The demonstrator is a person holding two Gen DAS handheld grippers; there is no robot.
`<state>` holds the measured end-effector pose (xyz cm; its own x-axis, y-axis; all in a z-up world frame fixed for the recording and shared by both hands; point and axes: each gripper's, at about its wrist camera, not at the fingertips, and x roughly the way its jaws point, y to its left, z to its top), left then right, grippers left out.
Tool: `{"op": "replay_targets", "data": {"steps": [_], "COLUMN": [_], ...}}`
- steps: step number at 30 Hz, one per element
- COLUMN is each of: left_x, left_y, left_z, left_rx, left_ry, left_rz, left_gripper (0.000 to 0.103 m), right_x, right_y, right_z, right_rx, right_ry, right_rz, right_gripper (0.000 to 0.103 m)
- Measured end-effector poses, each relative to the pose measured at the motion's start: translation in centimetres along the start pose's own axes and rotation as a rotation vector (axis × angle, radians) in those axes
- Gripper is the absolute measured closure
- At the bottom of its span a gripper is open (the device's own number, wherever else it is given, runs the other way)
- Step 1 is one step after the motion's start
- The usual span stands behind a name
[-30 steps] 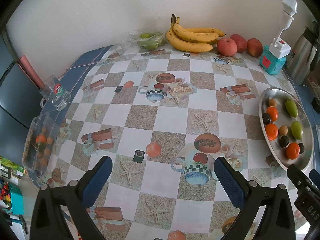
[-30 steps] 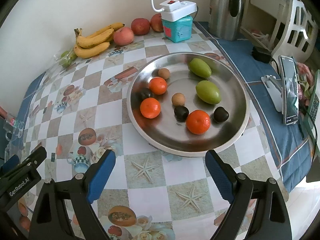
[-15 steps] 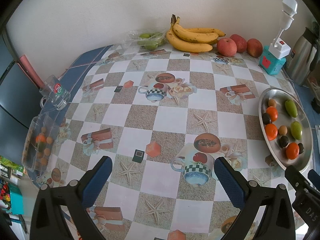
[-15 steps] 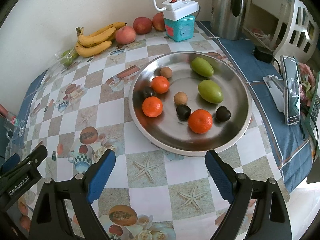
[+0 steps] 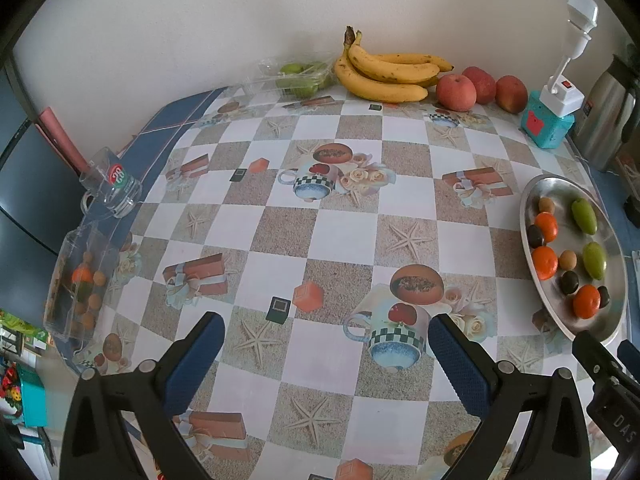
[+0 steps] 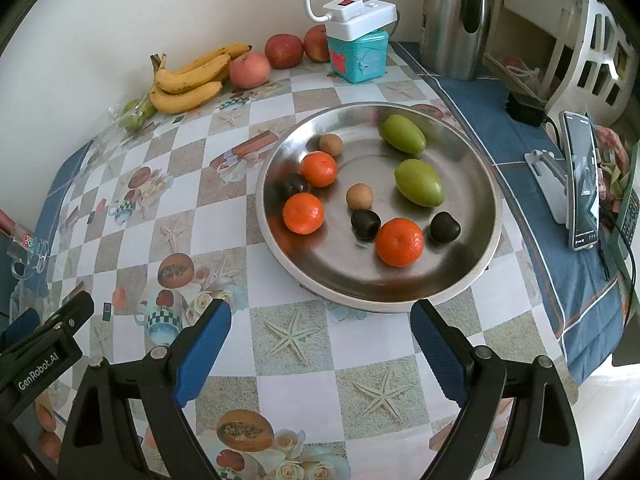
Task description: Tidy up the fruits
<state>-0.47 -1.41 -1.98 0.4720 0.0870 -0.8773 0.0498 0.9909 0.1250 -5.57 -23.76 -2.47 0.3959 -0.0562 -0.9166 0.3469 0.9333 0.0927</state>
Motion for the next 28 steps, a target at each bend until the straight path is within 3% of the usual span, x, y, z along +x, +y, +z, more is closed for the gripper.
{"op": "replay_targets", "data": {"steps": [28], "left_x": [-0.03], "left_y": [0.36], "left_z": [-0.12], "left_rx": [-0.018], "left_ry": [0.000], "left_rz": [-0.001], "left_gripper": [0.000], "right_x": [0.14], "right_y": [0.14], "right_z": [-0.06], "right_rx": [0.000], "right_ry": [0.005], "right_rz": [-0.022], "right_gripper": [0.011]}}
